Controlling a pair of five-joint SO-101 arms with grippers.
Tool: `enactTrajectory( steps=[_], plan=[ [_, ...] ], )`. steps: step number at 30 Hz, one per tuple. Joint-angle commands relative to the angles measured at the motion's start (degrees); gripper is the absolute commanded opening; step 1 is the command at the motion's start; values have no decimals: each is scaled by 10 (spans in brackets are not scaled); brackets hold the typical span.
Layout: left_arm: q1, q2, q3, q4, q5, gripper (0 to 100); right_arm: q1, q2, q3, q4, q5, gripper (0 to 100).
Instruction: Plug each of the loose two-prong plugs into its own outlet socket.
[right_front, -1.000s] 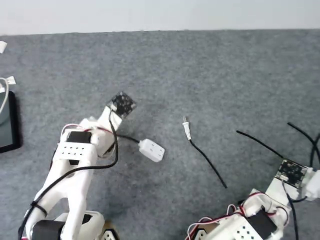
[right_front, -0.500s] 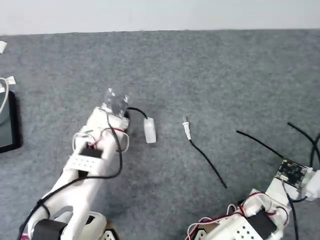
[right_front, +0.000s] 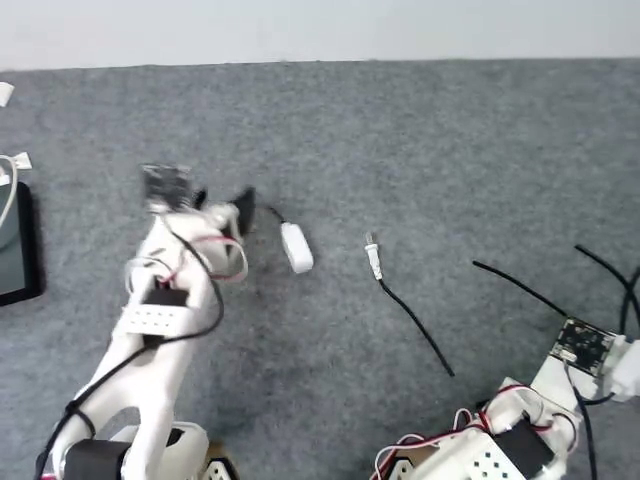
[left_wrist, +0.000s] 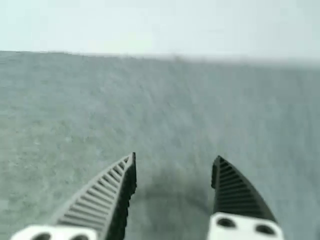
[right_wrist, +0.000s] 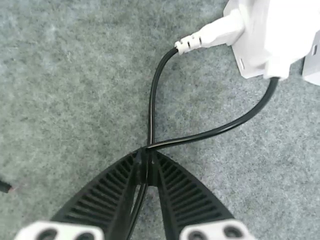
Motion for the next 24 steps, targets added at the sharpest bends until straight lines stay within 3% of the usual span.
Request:
enactTrajectory(
  steps=[1,6,11,15,18,24],
  plan=[
    [-73,-10,-67,-13,98,147,-1,-8,11,-4,5,9],
    [-88,-10,-71,21,101,145,-1,-8,11,-4,5,9],
    [4,-11,-71,59,97,145,-1,-8,11,-4,5,9],
    [109,-6,-72,62,24,134,-1,-8,11,-3,5,9],
    [168,0,-73,62,4,33,-1,-8,11,-3,6,9],
    [189,148,-198,129,3,12,-1,-8,11,-2,7,9]
  ],
)
